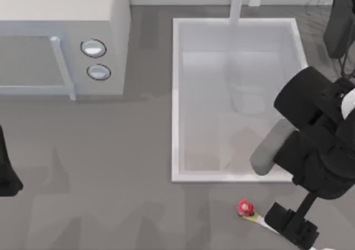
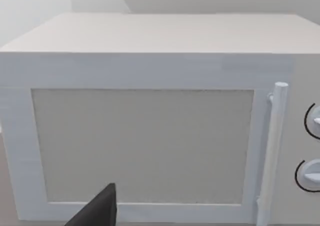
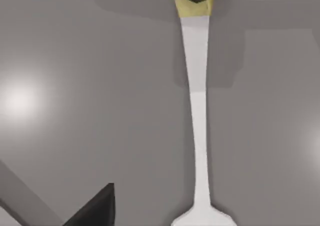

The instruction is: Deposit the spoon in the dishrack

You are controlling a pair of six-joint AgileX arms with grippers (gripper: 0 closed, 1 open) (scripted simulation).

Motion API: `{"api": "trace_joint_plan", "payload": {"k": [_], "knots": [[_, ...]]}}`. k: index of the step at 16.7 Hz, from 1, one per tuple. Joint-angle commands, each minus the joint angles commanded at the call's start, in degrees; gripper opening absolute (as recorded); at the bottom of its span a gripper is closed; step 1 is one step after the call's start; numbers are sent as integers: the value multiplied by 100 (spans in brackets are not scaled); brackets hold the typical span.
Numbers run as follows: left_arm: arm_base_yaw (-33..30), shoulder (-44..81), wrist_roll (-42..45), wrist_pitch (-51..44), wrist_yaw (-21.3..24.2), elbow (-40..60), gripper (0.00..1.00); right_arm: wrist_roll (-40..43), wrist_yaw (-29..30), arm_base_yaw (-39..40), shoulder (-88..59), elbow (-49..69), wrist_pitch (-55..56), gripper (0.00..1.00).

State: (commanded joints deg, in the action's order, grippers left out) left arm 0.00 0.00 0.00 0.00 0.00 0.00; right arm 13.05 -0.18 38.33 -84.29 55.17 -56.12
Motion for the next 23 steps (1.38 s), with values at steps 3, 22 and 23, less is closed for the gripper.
{"api": "trace_joint_plan", "payload": {"k": [3,22,23], "knots": [[0,0,0,0,0,0,100,79,10,233,-486,381,-304,100],[0,0,0,0,0,0,100,47,13,273,-1690,-901,2146,100],[0,0,0,0,0,0,100,47,13,273,-1690,-901,2146,100]]}}
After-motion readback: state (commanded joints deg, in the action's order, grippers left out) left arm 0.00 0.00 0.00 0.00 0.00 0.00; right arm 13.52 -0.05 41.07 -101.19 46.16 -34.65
